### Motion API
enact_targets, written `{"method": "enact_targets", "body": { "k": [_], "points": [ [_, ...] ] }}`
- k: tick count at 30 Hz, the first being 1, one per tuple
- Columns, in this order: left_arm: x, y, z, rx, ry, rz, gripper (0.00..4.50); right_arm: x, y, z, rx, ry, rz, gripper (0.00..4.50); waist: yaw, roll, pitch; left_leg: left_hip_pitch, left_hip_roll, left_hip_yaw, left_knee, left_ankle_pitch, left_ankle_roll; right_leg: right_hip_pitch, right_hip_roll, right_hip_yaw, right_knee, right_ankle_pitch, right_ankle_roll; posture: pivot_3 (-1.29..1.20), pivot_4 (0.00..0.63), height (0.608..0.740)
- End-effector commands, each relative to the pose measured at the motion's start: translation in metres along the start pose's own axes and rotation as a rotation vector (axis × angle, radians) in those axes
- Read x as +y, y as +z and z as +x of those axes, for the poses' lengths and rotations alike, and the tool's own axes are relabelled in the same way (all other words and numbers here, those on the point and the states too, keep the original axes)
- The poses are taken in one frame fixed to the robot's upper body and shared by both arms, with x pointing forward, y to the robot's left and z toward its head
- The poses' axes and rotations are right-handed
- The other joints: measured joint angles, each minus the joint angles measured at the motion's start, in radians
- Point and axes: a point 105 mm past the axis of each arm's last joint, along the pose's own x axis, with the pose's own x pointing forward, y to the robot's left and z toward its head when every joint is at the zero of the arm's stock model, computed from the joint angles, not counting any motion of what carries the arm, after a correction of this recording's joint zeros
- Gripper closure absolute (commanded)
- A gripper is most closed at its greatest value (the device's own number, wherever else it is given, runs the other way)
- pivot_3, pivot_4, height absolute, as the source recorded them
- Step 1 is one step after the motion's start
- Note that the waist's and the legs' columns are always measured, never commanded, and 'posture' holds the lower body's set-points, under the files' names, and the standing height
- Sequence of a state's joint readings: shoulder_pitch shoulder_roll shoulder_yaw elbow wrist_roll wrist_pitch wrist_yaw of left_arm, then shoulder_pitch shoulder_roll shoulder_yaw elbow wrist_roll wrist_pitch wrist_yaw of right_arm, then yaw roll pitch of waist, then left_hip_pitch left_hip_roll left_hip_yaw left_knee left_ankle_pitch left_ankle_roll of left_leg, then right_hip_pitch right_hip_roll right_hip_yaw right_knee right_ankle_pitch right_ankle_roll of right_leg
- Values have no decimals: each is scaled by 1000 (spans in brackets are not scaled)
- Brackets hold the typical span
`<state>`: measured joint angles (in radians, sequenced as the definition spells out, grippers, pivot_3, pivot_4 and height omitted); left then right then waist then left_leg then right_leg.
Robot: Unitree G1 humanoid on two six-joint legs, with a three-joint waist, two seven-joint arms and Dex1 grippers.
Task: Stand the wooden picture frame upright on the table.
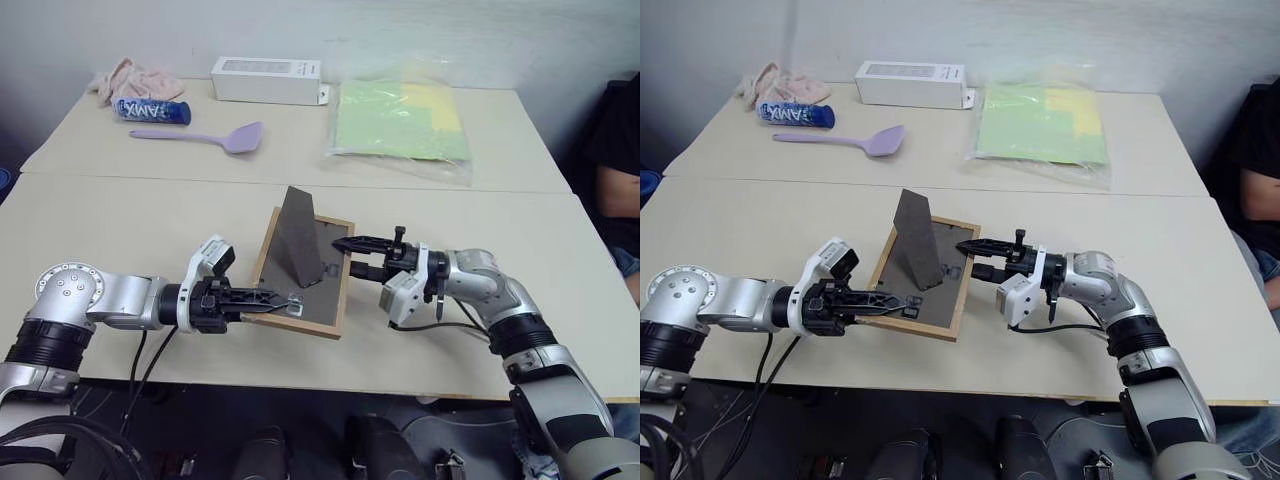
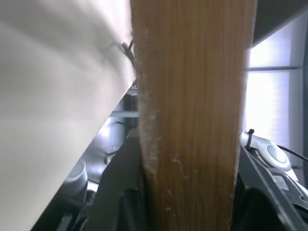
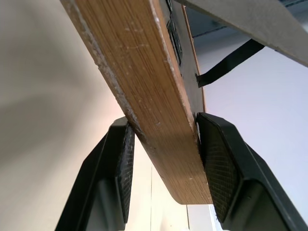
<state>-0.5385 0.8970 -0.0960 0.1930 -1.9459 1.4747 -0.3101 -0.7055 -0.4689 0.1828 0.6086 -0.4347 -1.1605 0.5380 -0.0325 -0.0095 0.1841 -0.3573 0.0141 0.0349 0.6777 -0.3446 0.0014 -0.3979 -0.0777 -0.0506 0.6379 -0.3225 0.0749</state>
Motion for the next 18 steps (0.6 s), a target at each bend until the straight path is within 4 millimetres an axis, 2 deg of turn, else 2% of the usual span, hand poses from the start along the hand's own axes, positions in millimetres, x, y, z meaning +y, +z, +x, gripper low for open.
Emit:
{"method": "enact_targets", "body": {
  "k": [1,4,6,9,10,12,14,17,18],
  "points": [
    [-22,9,-7,-88,-13,143,1627,-29,0,-2,-1,-169,-2,3209,-3,0,0,0,0,0,0,0,0,0,0,0,0,0,0,0,150,740],
    [-18,19,-28,-249,123,222,692,-36,3,-2,-11,-222,20,3262,-12,0,0,0,1,0,-1,0,0,0,0,0,0,0,0,0,150,740],
    [-12,21,-47,-316,227,252,681,-36,3,-2,-15,-250,78,3262,-17,1,1,0,1,0,-1,0,0,0,0,0,0,0,0,0,150,740],
    [0,26,-78,-418,426,443,681,-34,6,0,-30,-268,202,3262,-19,1,1,0,1,0,-2,0,-1,0,0,0,0,0,-1,0,150,740],
    [-1,29,-85,-454,459,554,681,-35,5,-1,-27,-296,276,3262,-18,1,1,1,1,0,-2,0,-1,0,0,0,-1,0,-1,0,150,740],
    [-7,35,-93,-491,503,865,681,-32,4,-3,-46,-323,530,3263,-16,2,1,0,1,0,-3,0,0,0,0,0,-1,0,-1,0,150,740],
    [-2,34,-93,-432,582,1078,517,-25,1,-6,-69,-344,883,3263,1,2,1,0,0,0,-4,0,-1,1,0,-1,-2,-1,-1,0,150,740],
    [3,28,-82,-324,583,1262,0,3,1,-11,-27,-226,1313,3266,11,3,2,0,0,0,-4,0,0,1,-1,-1,-3,0,-1,0,150,740],
    [4,26,-78,-307,564,1291,0,5,1,-13,-19,-223,1352,3270,11,3,2,0,0,-1,-5,-1,1,1,-2,-1,-4,0,-1,0,150,740]
  ]
}}
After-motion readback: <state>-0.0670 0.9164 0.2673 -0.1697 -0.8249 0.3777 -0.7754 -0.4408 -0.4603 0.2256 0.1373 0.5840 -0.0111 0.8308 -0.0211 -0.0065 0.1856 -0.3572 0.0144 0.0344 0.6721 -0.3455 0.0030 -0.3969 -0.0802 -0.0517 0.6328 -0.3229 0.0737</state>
